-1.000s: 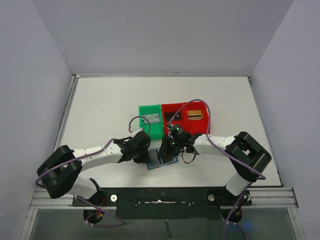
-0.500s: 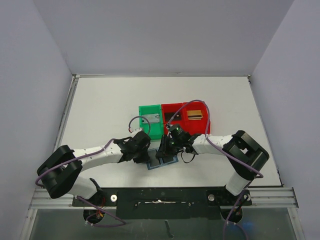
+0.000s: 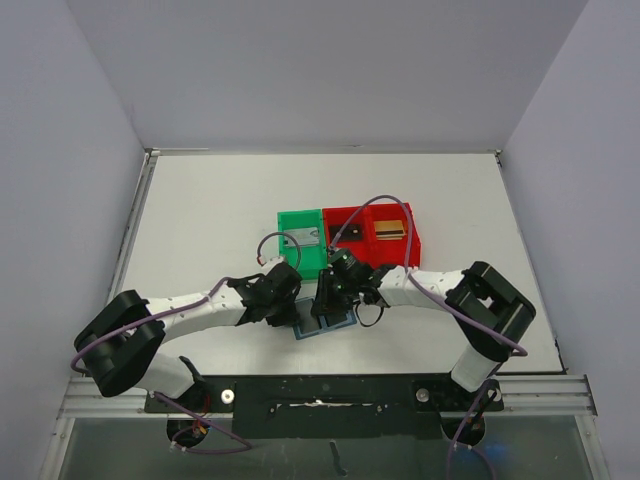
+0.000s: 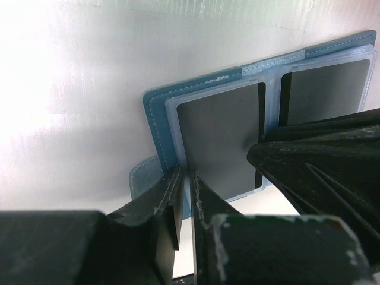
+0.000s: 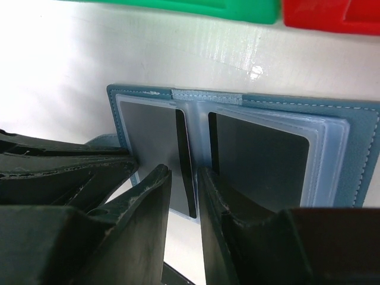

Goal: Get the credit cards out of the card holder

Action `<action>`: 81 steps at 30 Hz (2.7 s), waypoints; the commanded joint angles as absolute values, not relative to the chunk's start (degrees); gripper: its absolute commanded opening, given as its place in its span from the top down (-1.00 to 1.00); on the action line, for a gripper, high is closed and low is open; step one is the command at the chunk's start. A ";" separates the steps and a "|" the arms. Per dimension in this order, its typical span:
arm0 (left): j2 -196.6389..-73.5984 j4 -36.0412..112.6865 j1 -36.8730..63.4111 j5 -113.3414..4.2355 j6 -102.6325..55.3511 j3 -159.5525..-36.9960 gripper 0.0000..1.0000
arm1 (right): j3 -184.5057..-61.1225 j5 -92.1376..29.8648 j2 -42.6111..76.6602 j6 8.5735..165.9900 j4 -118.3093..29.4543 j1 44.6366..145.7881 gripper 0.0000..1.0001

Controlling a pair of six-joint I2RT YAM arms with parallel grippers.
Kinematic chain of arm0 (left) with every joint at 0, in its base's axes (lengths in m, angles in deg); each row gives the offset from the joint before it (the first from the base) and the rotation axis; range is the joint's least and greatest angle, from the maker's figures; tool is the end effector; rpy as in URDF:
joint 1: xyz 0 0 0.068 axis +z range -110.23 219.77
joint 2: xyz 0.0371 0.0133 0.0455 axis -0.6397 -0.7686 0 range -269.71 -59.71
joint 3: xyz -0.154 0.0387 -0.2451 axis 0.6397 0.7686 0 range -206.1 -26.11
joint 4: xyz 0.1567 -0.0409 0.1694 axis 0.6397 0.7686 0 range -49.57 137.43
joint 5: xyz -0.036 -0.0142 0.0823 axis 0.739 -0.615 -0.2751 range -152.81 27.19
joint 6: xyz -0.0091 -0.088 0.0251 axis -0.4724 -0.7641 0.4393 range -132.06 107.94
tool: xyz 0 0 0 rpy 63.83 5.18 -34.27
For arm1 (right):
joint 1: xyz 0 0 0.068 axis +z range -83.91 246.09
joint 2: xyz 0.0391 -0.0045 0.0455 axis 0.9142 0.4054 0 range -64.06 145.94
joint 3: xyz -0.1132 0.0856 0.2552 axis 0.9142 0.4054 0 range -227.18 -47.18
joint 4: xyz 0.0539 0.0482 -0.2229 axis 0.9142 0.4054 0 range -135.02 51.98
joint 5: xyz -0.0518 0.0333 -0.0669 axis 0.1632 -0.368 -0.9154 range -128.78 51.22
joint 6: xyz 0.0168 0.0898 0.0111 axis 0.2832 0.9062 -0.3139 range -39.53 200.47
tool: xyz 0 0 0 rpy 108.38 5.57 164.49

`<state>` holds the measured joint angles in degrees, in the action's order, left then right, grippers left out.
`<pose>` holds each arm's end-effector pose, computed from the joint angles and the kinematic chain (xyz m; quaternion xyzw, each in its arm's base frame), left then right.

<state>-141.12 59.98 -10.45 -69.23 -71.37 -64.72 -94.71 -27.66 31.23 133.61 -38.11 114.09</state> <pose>0.1665 -0.1856 0.1532 -0.0901 0.9654 -0.1636 0.1821 0.2058 0.2526 0.1502 0.0131 0.9487 0.2920 0.1206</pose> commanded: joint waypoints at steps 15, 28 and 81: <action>-143.38 58.62 -10.71 -69.01 -71.30 -63.99 0.87 | -87.83 -13.61 30.53 136.84 -58.16 111.09 0.86; -144.88 58.23 -10.72 -69.13 -71.30 -62.44 0.92 | -83.54 -4.18 30.16 137.63 -66.55 108.08 0.82; -143.17 59.15 -10.69 -69.81 -70.95 -61.90 0.97 | -78.79 -1.12 27.92 140.59 -71.61 104.48 0.79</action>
<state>-141.25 57.73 -10.43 -68.99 -71.37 -63.75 -79.28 -3.47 30.99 140.15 -67.81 105.22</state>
